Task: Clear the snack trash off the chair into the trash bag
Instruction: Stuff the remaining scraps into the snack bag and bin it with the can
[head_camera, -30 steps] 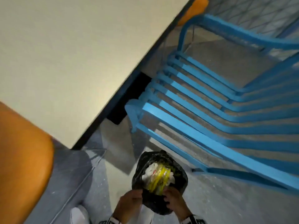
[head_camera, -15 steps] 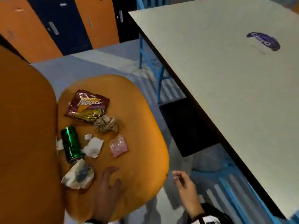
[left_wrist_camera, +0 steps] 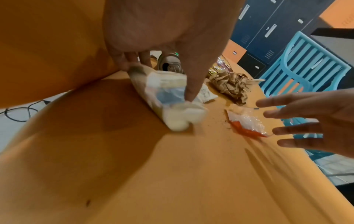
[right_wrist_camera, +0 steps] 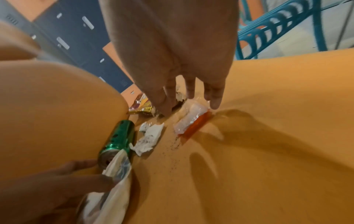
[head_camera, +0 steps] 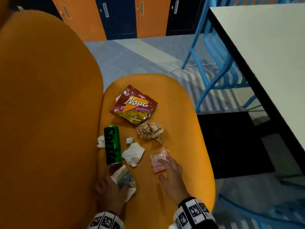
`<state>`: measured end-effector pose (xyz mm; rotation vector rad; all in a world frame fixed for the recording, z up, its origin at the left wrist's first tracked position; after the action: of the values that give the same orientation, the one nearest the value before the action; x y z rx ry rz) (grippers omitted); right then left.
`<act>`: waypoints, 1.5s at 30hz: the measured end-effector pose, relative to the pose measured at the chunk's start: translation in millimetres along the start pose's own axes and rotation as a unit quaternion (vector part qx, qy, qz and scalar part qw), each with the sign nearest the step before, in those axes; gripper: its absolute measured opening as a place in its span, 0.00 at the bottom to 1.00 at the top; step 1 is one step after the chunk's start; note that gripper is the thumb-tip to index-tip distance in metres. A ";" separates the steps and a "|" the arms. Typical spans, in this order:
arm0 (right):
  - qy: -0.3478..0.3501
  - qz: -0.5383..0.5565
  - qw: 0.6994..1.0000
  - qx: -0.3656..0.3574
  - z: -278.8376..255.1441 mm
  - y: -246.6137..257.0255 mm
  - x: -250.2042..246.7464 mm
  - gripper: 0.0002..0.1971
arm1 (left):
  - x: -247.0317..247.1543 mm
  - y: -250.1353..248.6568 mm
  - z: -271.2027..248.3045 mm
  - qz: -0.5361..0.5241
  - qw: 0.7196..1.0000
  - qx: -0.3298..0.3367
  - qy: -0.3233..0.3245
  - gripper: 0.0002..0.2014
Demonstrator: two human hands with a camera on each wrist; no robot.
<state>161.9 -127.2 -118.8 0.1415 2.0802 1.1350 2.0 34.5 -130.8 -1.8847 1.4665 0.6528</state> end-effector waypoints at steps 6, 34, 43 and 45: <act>0.078 -0.178 0.981 -0.023 38.8 -16.7 -10.9 0.31 | 32.5 -1.0 -11.2 0.017 0.993 -0.015 0.114 0.24; 0.082 -0.086 0.987 -0.110 116.7 21.5 -42.6 0.06 | 53.7 -105.5 -0.1 0.103 0.983 0.101 0.115 0.28; 0.040 -0.079 0.993 -0.081 134.7 18.7 -60.4 0.18 | 4.2 -143.6 2.7 -0.001 0.981 0.176 0.076 0.32; 0.015 -0.025 0.998 -0.052 137.8 17.2 -71.9 0.24 | 2.3 -157.7 12.8 0.035 0.979 0.194 0.050 0.28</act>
<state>299.7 -53.6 -110.5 0.0236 2.0337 1.2194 155.4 67.7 -110.8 -1.5868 1.5973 0.2768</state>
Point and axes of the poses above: each hand's wrist, its own z-axis towards the middle knuckle, its own x-axis out of the palm, y = z × x, the point moved 8 cm from there along z, towards the middle knuckle, and after that the axes turned 13 degrees about -x, right-handed, at the moved point
